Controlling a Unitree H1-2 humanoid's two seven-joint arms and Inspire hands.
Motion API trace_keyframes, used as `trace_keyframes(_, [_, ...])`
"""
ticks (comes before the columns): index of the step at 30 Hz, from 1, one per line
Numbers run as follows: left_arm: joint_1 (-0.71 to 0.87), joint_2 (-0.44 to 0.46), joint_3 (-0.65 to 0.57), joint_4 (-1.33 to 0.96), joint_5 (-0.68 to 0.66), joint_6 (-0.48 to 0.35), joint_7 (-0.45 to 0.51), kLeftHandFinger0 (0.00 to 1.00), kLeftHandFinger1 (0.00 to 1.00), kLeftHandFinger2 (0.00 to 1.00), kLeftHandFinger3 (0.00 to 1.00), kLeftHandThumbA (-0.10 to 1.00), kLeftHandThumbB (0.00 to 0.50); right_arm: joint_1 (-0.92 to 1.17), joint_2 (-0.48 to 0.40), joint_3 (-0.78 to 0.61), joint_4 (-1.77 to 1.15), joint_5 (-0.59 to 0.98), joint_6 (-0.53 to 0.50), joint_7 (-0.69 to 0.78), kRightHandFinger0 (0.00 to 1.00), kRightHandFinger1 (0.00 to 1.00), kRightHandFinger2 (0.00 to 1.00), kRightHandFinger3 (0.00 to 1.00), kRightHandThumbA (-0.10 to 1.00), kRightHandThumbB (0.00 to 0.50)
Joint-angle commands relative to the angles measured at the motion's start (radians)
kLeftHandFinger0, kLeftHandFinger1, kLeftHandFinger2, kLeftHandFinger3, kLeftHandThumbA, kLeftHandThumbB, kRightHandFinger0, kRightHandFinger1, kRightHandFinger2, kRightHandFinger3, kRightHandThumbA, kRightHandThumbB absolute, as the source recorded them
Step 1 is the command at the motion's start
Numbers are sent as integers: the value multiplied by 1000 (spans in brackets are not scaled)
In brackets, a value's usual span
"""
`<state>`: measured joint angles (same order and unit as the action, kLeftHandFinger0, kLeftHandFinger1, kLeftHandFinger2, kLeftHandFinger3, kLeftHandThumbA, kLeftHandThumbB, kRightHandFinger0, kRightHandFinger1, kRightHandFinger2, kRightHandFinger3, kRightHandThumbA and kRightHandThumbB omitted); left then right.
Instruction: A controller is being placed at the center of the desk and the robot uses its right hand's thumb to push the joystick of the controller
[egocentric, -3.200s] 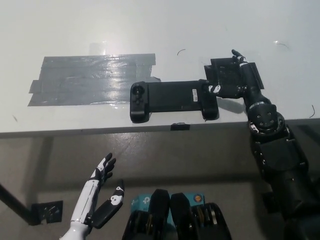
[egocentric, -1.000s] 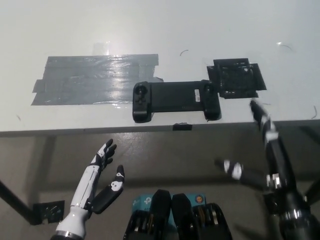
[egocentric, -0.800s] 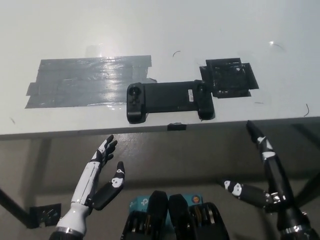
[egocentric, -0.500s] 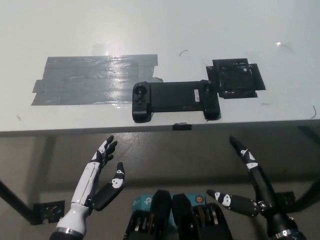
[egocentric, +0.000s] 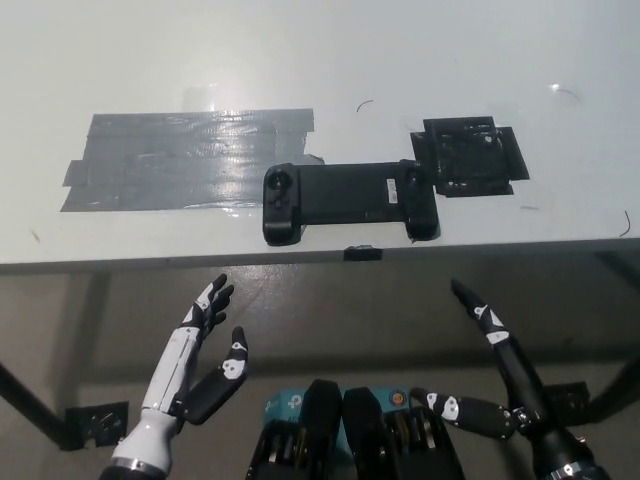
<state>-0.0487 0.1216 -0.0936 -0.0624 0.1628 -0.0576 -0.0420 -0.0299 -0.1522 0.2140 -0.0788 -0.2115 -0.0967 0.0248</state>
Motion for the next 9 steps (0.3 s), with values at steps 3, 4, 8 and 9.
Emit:
trace_keyframes(3, [20, 10, 5, -6, 3, -38, 1, 1000, 1000, 1000, 1000, 292, 18, 7, 1, 0, -18, -7, -36, 18, 1000, 1000, 1000, 1000, 911, 165])
trace_keyframes(4, [20, 9, 5, -6, 3, -38, 1, 1000, 1000, 1000, 1000, 293, 18, 7, 1, 0, -18, -7, -36, 18, 1000, 1000, 1000, 1000, 911, 165])
trace_keyframes(8, [43, 8, 8, -14, 1, -31, 2, 1000, 1000, 1000, 1000, 294, 20, 20, 2, 4, -17, -19, -33, 18, 1000, 1000, 1000, 1000, 907, 160])
trace_keyframes(9, [43, 8, 8, -14, 1, -31, 2, 1000, 1000, 1000, 1000, 294, 20, 20, 2, 4, -17, -19, -33, 18, 1000, 1000, 1000, 1000, 906, 160])
